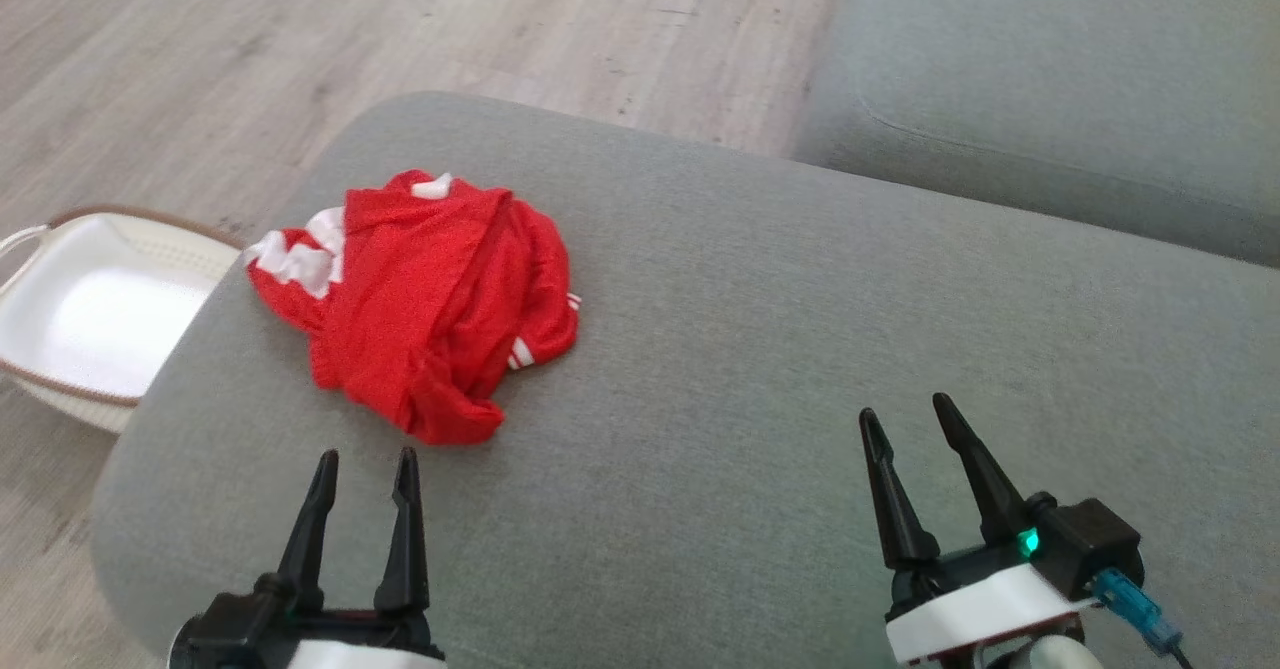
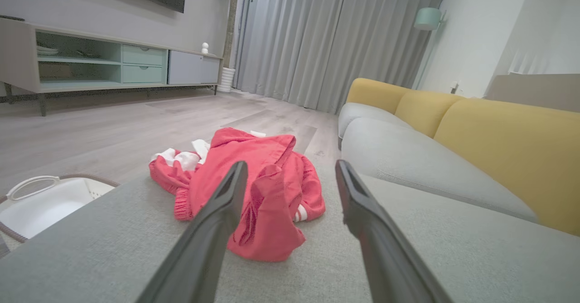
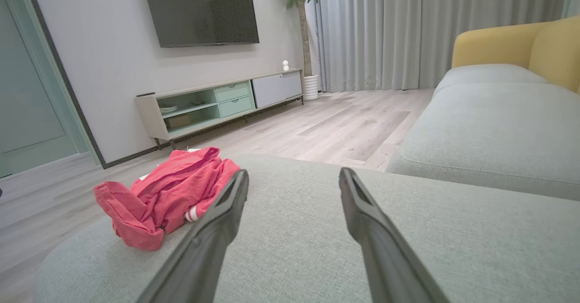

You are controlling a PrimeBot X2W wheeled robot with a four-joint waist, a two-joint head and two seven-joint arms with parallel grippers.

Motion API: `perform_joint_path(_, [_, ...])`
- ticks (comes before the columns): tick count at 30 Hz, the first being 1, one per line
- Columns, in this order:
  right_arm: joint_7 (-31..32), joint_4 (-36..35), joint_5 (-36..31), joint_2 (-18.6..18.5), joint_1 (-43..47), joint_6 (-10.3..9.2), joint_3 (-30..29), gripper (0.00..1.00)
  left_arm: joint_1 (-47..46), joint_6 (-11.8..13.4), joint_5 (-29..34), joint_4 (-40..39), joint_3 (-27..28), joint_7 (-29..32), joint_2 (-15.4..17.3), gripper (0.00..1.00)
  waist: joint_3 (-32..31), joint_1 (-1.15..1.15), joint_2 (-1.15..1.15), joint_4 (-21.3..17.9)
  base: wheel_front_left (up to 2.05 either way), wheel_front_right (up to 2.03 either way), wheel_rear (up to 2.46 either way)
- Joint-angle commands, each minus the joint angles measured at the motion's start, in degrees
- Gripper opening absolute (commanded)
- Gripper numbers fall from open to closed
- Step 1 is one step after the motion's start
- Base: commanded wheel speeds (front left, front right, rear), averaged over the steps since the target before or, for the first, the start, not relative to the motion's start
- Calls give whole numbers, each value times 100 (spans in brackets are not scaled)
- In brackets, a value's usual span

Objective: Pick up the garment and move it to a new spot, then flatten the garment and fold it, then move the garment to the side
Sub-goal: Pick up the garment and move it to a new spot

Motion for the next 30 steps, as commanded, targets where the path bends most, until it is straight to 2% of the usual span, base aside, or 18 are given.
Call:
perform_joint_path(1, [-62, -186, 42, -37, -160, 44, 145, 100, -161, -23, 51, -175, 234, -55, -16, 100, -35, 0, 0, 158, 0, 0, 0])
perform_joint_path(9, [-62, -184, 65, -37, -155, 44, 179, 100, -141, -32, 103, -213, 326, -55, -16, 100, -6, 0, 0, 294, 0, 0, 0])
perform_joint_path(16, [-62, -172, 46, -37, -180, 44, 202, 100, -236, -34, 102, -206, 415, -55, -15, 100, 121, 0, 0, 208, 0, 0, 0])
perform_joint_path(18, [-62, -180, 16, -37, -203, 44, 172, 100, -359, -34, 145, -161, 356, -55, 73, 100, 206, 0, 0, 155, 0, 0, 0])
perform_joint_path(21, [-62, -199, -58, -37, -282, 44, 112, 100, -726, -34, 156, -36, 148, -55, 353, 100, 446, 0, 0, 44, 0, 0, 0])
perform_joint_path(27, [-62, -189, -200, -37, -567, 44, 7, 100, -2090, -34, -83, 405, -534, -26, 1160, 100, 970, 0, 0, -266, 0, 0, 0])
perform_joint_path(30, [-62, -187, -240, -37, -716, 44, -14, 100, -3216, -35, -471, 956, -1216, 476, 1724, 100, 1215, 0, 0, -489, 0, 0, 0])
